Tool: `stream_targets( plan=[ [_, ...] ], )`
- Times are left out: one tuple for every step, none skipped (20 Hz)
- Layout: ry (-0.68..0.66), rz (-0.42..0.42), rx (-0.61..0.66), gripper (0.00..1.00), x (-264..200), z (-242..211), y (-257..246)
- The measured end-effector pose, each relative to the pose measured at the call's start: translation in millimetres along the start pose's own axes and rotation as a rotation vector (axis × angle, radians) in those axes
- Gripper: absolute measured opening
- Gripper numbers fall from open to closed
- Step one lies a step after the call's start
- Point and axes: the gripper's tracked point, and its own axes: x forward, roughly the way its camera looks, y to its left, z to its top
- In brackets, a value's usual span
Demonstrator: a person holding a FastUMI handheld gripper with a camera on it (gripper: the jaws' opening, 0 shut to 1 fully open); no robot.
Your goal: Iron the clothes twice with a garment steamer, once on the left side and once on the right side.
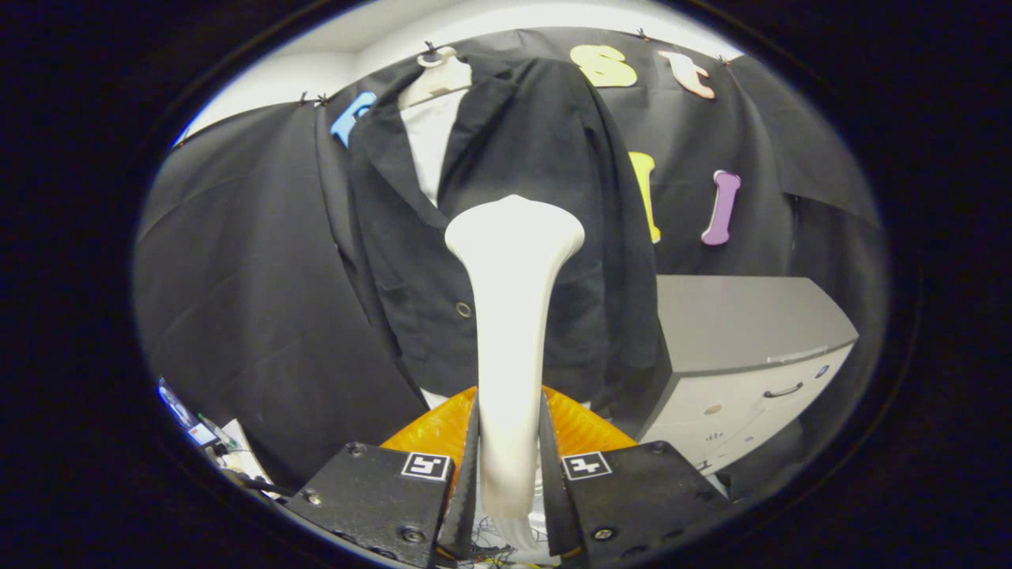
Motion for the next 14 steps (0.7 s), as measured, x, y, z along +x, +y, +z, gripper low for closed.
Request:
stream_targets(
  plan=[
    [-0.016,0.018,-0.009,0.38,-4,9,11],
    [-0.032,0.033,-0.022,0.38,-5,17,22],
    [-0.046,0.046,-0.038,0.38,-7,25,33],
    [-0.062,0.06,-0.051,0.38,-8,33,45],
    [-0.078,0.075,-0.064,0.38,-9,41,57],
    [-0.098,0.091,-0.073,0.38,-9,48,70],
    [-0.118,0.105,-0.081,0.38,-7,57,81],
    [-0.131,0.113,-0.097,0.38,-6,63,92],
    [-0.143,0.123,-0.111,0.38,-5,69,103],
    [-0.15,0.137,-0.122,0.38,-4,74,114],
    [-0.159,0.153,-0.128,0.38,-2,79,126],
    [-0.166,0.164,-0.14,0.38,0,84,138],
    [-0.174,0.171,-0.15,0.38,2,88,148],
    [-0.18,0.177,-0.163,0.38,4,94,160]
  ],
)
